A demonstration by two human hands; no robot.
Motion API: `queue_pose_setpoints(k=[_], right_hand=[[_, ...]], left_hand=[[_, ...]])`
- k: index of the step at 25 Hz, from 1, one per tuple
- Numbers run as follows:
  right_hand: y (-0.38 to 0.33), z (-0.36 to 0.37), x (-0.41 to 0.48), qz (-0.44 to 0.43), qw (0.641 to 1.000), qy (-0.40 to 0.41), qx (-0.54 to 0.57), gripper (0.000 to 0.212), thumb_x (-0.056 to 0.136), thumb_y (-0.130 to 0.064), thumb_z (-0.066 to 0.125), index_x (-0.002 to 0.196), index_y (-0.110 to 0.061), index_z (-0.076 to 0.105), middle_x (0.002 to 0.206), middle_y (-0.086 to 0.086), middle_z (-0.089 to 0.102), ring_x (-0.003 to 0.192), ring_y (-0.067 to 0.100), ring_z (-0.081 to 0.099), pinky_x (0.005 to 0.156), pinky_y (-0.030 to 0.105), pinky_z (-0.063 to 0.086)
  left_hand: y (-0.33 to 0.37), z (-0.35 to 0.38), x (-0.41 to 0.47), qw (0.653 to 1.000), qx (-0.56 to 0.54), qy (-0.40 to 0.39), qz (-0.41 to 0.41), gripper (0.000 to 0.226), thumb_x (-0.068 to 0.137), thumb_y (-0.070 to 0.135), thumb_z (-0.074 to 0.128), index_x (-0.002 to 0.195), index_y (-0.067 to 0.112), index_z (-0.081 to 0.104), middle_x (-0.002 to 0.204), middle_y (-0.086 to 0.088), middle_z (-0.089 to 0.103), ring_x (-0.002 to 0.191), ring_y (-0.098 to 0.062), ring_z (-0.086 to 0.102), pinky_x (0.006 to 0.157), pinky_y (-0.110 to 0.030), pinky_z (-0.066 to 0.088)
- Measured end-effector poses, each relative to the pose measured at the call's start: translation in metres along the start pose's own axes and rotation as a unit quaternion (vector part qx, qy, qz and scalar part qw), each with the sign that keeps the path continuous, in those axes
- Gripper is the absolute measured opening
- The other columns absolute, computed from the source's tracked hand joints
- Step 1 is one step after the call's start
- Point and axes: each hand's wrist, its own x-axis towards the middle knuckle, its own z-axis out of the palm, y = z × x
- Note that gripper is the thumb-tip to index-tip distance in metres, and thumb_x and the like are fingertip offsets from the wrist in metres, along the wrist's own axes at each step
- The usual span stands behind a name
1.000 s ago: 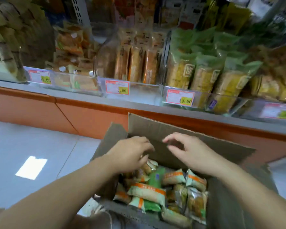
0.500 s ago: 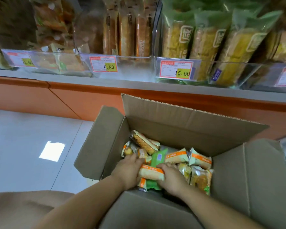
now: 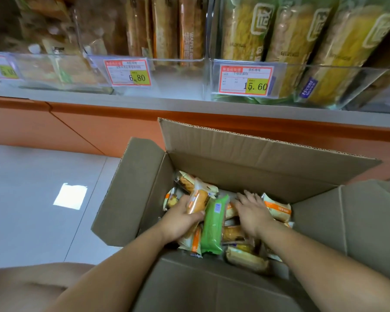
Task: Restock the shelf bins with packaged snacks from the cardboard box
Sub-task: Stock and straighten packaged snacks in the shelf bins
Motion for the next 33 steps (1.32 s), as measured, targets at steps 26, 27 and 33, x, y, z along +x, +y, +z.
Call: queue_pose_setpoints(k=[26, 27, 33], right_hand=[[0.005, -0.046, -0.116, 0.016, 0.503, -0.158, 0.850, 0.030, 0.088, -0.020, 0.057, 0.113, -0.008, 0.070, 0.114, 0.021, 0.067, 0.095, 0.033, 0.068, 0.075, 0.043, 0.058], [0.001, -0.047, -0.115, 0.017, 0.512, -0.146, 0.846, 0.030, 0.090, -0.022, 0.056, 0.114, -0.009, 0.069, 0.116, 0.020, 0.067, 0.098, 0.032, 0.069, 0.076, 0.043, 0.058], [-0.010, -0.054, -0.110, 0.023, 0.542, -0.098, 0.835, 0.033, 0.094, -0.007, 0.052, 0.125, -0.015, 0.060, 0.119, 0.019, 0.067, 0.095, 0.028, 0.069, 0.076, 0.038, 0.058]], left_hand=[[0.042, 0.036, -0.012, 0.947, -0.307, -0.091, 0.005, 0.053, 0.078, 0.017, 0.079, 0.126, 0.019, 0.056, 0.110, -0.008, 0.074, 0.101, -0.027, 0.071, 0.095, -0.050, 0.053], [0.042, 0.036, -0.012, 0.947, -0.307, -0.093, 0.010, 0.059, 0.074, 0.019, 0.081, 0.127, 0.019, 0.055, 0.112, -0.007, 0.073, 0.102, -0.027, 0.071, 0.096, -0.050, 0.053], [0.039, 0.033, -0.015, 0.939, -0.333, -0.086, 0.026, 0.066, 0.070, 0.018, 0.082, 0.130, 0.017, 0.053, 0.114, -0.008, 0.072, 0.105, -0.027, 0.070, 0.098, -0.051, 0.051]])
